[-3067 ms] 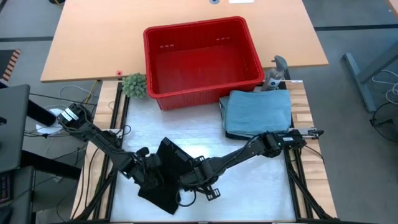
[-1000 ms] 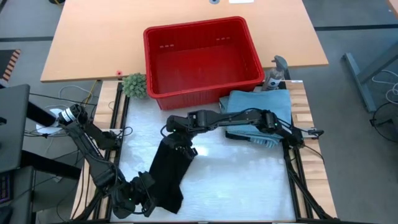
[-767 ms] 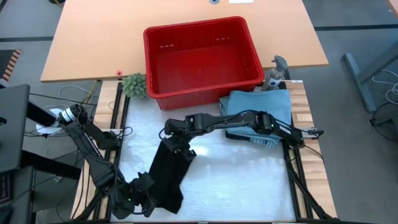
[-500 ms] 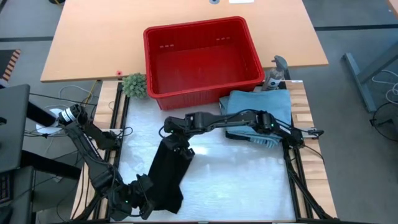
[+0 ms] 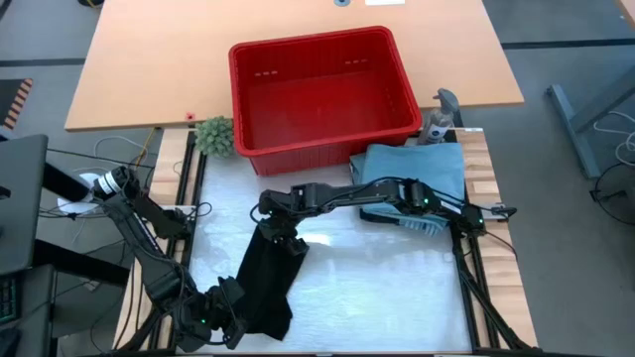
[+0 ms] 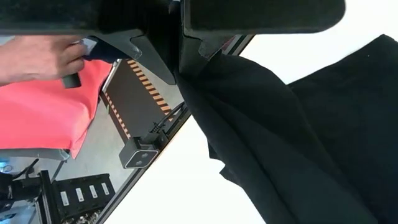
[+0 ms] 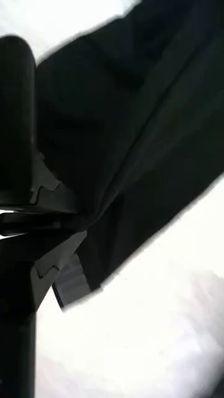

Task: Fold Laundry from Bin
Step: Fold the black boxer short

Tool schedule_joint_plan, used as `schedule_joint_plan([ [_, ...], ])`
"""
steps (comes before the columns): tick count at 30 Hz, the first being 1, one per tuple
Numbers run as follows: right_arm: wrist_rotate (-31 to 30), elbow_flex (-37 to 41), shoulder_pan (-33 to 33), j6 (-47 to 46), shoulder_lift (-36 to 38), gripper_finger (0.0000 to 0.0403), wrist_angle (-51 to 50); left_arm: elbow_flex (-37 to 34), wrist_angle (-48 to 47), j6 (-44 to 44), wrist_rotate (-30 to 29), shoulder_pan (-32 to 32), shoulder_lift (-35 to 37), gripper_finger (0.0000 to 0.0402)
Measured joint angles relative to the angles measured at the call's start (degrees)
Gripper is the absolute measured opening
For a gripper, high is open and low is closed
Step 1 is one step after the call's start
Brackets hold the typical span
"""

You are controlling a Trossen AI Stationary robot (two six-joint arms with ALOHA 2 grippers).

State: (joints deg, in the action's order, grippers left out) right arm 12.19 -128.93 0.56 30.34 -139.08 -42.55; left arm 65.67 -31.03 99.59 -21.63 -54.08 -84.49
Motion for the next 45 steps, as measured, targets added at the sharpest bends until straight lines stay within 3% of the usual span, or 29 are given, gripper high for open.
schedule_joint_plan([
  [8,0.49,-0.08,-1.26,-2.36,-0.03,0.0089,1.78,0.0,0.03,-0.29,-0.15,0.0,0.0,0.0],
  [21,-0.21,-0.08,-2.33,-5.0,-0.05,0.0252,3.64,0.02,-0.09,-2.76,-1.15,0.0,0.0,0.0],
  [27,0.04,-0.1,-2.57,-7.79,-0.04,0.0259,2.31,0.0,-0.12,-2.95,-1.29,-0.19,0.0,0.0],
  [31,3.33,-0.1,-2.58,-7.38,0.01,0.026,1.02,0.02,-1.51,-2.95,-1.66,-0.71,0.0,0.0],
  [45,3.12,-0.12,0.12,-10.25,-4.68,0.026,12.97,0.02,-3.11,-2.89,-2.16,-0.72,0.0,0.0],
])
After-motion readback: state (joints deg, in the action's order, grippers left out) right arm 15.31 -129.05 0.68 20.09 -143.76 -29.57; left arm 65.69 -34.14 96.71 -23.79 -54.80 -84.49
